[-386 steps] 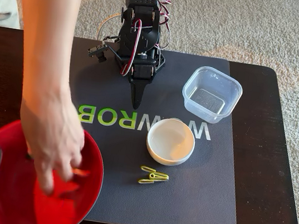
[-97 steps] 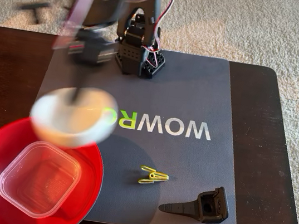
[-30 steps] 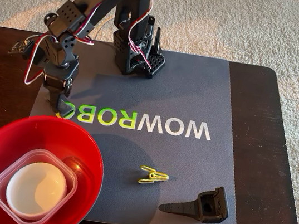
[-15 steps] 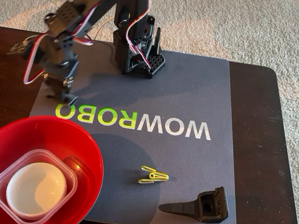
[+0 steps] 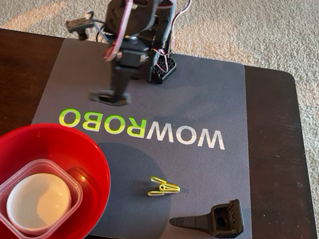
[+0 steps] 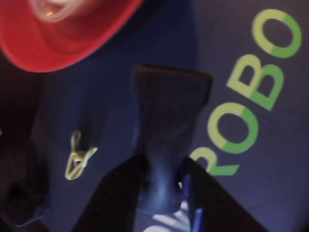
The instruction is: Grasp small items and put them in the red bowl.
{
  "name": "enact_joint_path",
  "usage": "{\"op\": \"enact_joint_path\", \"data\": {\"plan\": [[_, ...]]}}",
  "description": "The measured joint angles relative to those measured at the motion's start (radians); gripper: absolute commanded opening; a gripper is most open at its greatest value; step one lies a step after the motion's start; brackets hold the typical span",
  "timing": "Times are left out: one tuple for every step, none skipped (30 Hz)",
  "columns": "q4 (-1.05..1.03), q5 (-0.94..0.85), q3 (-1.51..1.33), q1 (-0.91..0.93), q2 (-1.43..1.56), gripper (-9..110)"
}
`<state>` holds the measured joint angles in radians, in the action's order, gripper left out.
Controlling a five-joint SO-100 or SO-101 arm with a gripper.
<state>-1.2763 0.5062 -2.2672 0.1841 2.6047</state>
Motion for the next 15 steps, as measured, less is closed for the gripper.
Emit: {"op": "enact_joint_path", "data": {"plan": [[-0.002,-0.015,0.064,-0.005,-0.054,0],[-0.006,-0.026,0.135,-0.012,-0.114,0],[-0.014,-0.037,0.209,-0.020,-0.181,0],[-0.026,-0.048,0.288,-0.026,-0.253,0],[-0.048,-0.054,0.374,-0.029,-0.331,0],[-0.074,-0.063,0.462,-0.031,-0.410,0],[-0.103,-0.064,0.557,-0.031,-0.488,0],[-0.135,-0.066,0.652,-0.031,-0.566,0],[-0.169,-0.066,0.755,-0.031,-0.643,0],[-0.204,-0.066,0.856,-0.029,-0.716,0],[-0.235,-0.066,0.957,-0.023,-0.787,0],[-0.258,-0.066,1.060,-0.006,-0.856,0],[-0.272,-0.057,1.158,0.018,-0.925,0],[-0.279,-0.044,1.244,0.051,-0.989,0],[-0.284,-0.032,1.322,0.087,-1.052,0]]}}
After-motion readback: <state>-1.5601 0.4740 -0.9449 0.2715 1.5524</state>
